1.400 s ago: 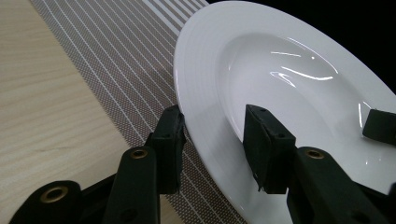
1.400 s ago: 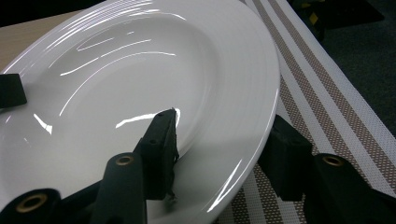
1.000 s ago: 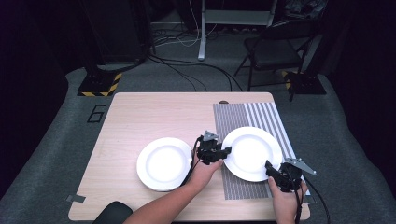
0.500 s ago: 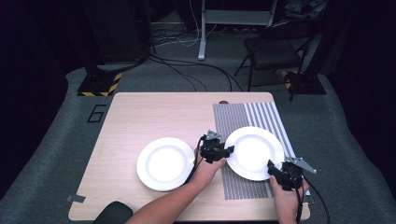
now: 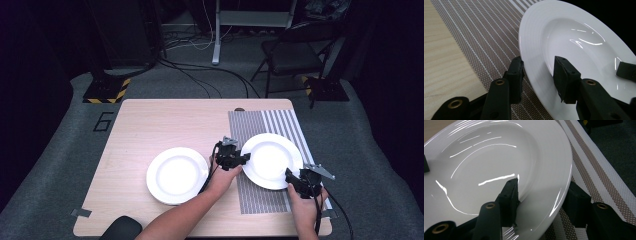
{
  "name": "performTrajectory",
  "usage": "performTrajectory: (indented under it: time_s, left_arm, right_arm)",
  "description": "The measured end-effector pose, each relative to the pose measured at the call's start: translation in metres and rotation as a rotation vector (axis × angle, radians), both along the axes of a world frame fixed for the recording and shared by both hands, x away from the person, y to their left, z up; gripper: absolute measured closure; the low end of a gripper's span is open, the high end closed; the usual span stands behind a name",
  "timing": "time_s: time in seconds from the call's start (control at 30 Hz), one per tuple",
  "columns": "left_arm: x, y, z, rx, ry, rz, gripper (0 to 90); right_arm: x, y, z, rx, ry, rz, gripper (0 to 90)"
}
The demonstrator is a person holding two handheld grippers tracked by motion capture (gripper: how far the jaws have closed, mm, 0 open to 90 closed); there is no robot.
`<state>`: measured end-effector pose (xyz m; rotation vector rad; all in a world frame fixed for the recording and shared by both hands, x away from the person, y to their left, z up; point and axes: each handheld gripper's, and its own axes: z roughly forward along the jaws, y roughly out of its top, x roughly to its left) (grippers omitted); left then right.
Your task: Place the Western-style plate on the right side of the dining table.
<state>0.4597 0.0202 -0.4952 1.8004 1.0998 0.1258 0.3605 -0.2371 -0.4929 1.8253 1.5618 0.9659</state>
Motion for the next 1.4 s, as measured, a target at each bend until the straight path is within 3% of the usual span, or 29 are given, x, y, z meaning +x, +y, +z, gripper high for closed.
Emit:
performTrajectory:
  time_s: [0.2,0.47,0.63,0.9,1.4]
  left_arm:
    - [0.005,-0.002,0.001,0.003,-0.019,-0.006,60.7]
    - [0.011,-0.002,-0.004,-0.001,-0.007,-0.01,60.5]
    - [0.014,-0.004,-0.006,0.013,-0.007,-0.004,60.5]
    - [0.019,-0.009,-0.007,0.041,-0.001,0.006,60.5]
    - [0.024,-0.013,-0.011,0.068,0.0,0.02,60.4]
  right_arm:
    - [0.006,-0.002,-0.002,0.001,0.011,-0.003,48.5]
    - [0.012,-0.004,-0.004,-0.009,0.015,0.005,48.1]
    - [0.015,-0.002,-0.005,-0.041,0.026,0.001,47.6]
    - [0.021,-0.003,-0.008,-0.023,0.039,-0.011,47.6]
    - [0.025,-0.002,-0.011,-0.034,0.057,-0.023,47.7]
